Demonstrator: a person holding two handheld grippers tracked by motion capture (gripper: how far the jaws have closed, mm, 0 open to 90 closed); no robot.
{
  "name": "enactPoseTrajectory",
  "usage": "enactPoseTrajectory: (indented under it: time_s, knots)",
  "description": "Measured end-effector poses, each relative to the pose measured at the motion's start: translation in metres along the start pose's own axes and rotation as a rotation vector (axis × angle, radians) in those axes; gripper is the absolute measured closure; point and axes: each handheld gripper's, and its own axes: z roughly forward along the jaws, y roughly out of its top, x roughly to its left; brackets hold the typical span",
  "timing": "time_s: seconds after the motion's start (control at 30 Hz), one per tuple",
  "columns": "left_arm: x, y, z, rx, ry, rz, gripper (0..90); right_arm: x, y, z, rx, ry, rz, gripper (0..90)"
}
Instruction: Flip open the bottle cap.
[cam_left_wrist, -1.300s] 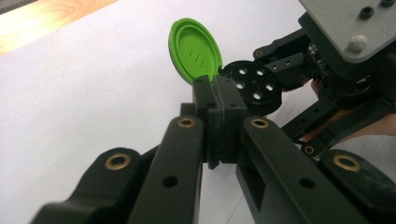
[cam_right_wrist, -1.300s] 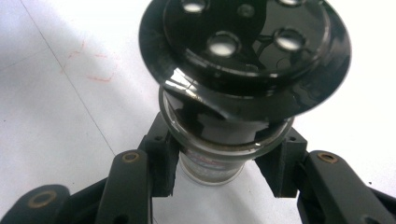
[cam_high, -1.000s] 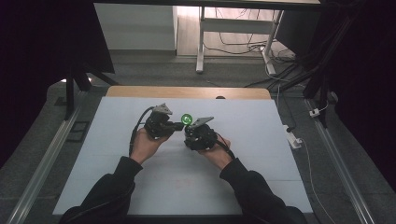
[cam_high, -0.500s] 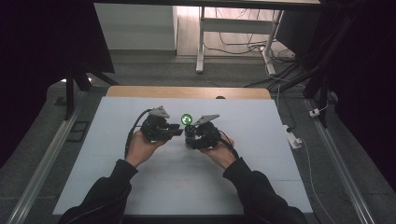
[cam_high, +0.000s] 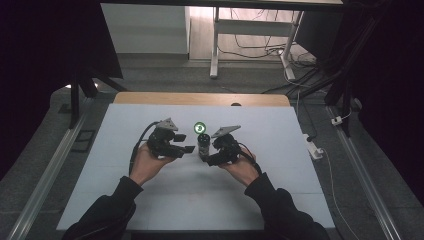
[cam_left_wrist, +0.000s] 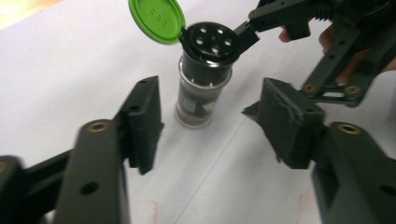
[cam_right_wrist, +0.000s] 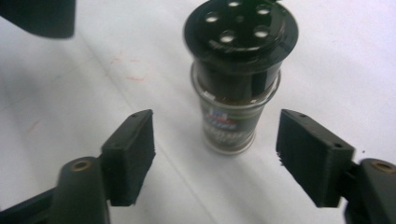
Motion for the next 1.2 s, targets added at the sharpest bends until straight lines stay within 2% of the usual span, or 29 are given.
enactPoseTrajectory:
  time_s: [0.13, 0.27, 0.43, 0.6, 0.73, 1.0, 1.2]
  knots:
    - [-0.004, -0.005, 0.003, 0.004, -0.010, -0.007, 23.7, 0.003, -0.002, -0.006, 0.000, 0.008, -0.005, 20.7]
    - [-0.008, -0.011, 0.002, 0.019, -0.011, -0.010, 17.1, 0.006, -0.004, -0.012, -0.006, 0.016, -0.003, 16.6]
    - [-0.010, -0.019, -0.003, 0.017, -0.018, -0.026, 13.3, 0.008, -0.006, -0.018, -0.007, 0.025, -0.002, 12.1]
    - [-0.014, -0.026, -0.012, 0.002, -0.014, -0.024, 7.0, 0.012, -0.009, -0.027, -0.014, 0.034, 0.011, 7.4]
    - [-0.018, -0.033, -0.020, -0.003, -0.012, -0.028, 3.9, 0.015, -0.015, -0.034, -0.013, 0.033, 0.009, 2.5]
    - [-0.029, -0.053, -0.041, 0.010, 0.016, -0.016, 0.7, 0.018, -0.025, -0.050, -0.032, 0.044, 0.010, 0.3]
    - [-0.031, -0.069, -0.059, -0.005, 0.029, -0.044, 0.0, 0.019, -0.033, -0.065, -0.056, 0.044, 0.018, 0.0]
